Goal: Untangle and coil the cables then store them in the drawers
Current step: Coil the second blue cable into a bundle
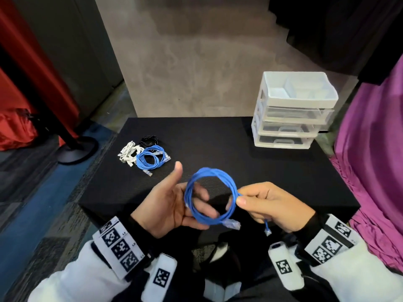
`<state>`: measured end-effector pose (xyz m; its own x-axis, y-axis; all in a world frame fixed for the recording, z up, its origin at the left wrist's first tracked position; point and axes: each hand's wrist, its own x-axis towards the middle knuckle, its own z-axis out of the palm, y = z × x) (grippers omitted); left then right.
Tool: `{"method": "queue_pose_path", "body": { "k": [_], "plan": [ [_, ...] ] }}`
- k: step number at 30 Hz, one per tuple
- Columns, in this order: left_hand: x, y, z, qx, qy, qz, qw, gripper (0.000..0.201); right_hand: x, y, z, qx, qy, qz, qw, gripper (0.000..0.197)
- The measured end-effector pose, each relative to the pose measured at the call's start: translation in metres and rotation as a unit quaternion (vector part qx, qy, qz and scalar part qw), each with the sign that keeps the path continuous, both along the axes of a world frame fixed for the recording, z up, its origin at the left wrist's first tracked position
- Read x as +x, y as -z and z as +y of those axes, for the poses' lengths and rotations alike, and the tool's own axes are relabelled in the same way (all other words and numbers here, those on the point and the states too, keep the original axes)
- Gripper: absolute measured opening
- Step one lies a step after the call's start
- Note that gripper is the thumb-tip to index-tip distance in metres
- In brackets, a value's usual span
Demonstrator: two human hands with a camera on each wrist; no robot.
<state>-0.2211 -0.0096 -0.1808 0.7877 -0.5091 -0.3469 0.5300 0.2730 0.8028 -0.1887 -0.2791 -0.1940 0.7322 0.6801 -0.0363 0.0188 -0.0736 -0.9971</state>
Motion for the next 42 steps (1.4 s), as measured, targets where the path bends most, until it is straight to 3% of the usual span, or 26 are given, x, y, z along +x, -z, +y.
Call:
{"method": "queue_pose_path", "body": {
  "k": [3, 6, 8, 10, 12, 16, 21, 24, 27, 29, 30, 32, 34, 35, 37, 39, 42],
  "plan": [
    [0.003, -0.005, -0.004, 0.053, 0.067, -0.003, 0.996, 0.055, 0.004, -0.007, -0.003, -0.046, -0.075, -0.010, 0.996, 0.029],
    [0.005, -0.006, -0.009, 0.074, 0.042, -0.040, 0.996, 0.030, 0.005, -0.010, -0.001, -0.100, -0.101, -0.027, 0.989, 0.024],
    [0.004, -0.007, -0.014, 0.104, 0.053, -0.065, 0.991, 0.029, 0.006, -0.009, 0.000, -0.103, -0.074, -0.034, 0.991, 0.025],
    [0.002, -0.008, -0.020, 0.180, 0.057, -0.139, 0.972, 0.034, 0.009, -0.005, -0.002, -0.089, -0.022, -0.047, 0.995, 0.024],
    [0.002, -0.010, -0.023, 0.214, 0.011, -0.188, 0.959, 0.035, 0.012, -0.001, -0.007, -0.104, 0.009, -0.052, 0.993, 0.022],
    [0.010, -0.009, -0.015, 0.231, -0.088, -0.202, 0.948, 0.031, 0.013, 0.005, -0.018, -0.158, 0.046, -0.062, 0.985, 0.018],
    [0.011, 0.017, -0.013, 0.379, -0.146, -0.279, 0.870, 0.032, 0.004, 0.006, -0.008, -0.047, 0.146, 0.049, 0.987, 0.017],
    [0.008, 0.030, -0.026, 0.402, -0.184, -0.302, 0.845, 0.030, -0.007, 0.004, 0.013, 0.056, 0.194, 0.142, 0.969, 0.021],
    [0.004, 0.038, -0.043, 0.368, -0.238, -0.269, 0.858, 0.033, -0.017, 0.004, 0.038, 0.135, 0.250, 0.172, 0.943, 0.007],
    [0.001, 0.038, -0.053, 0.330, -0.269, -0.245, 0.871, 0.037, -0.020, 0.008, 0.052, 0.139, 0.294, 0.152, 0.933, 0.004],
    [0.001, 0.038, -0.057, 0.307, -0.283, -0.229, 0.879, 0.038, -0.021, 0.014, 0.058, 0.112, 0.314, 0.106, 0.937, 0.007],
    [0.000, 0.034, -0.061, 0.255, -0.307, -0.195, 0.896, 0.038, -0.023, 0.026, 0.064, -0.047, 0.353, -0.090, 0.930, 0.021],
    [0.001, 0.030, -0.059, 0.235, -0.317, -0.187, 0.900, 0.037, -0.027, 0.033, 0.068, -0.192, 0.357, -0.253, 0.878, 0.031],
    [0.000, 0.027, -0.058, 0.234, -0.315, -0.191, 0.900, 0.038, -0.028, 0.035, 0.068, -0.203, 0.360, -0.272, 0.869, 0.033],
    [-0.002, 0.022, -0.055, 0.224, -0.322, -0.194, 0.899, 0.038, -0.030, 0.034, 0.070, -0.150, 0.367, -0.243, 0.885, 0.036],
    [-0.003, 0.017, -0.051, 0.205, -0.337, -0.182, 0.901, 0.038, -0.031, 0.027, 0.070, -0.056, 0.351, -0.155, 0.922, 0.037],
    [-0.004, 0.013, -0.047, 0.144, -0.346, -0.150, 0.915, 0.036, -0.032, 0.021, 0.067, 0.016, 0.375, -0.115, 0.920, 0.031]
  ]
}}
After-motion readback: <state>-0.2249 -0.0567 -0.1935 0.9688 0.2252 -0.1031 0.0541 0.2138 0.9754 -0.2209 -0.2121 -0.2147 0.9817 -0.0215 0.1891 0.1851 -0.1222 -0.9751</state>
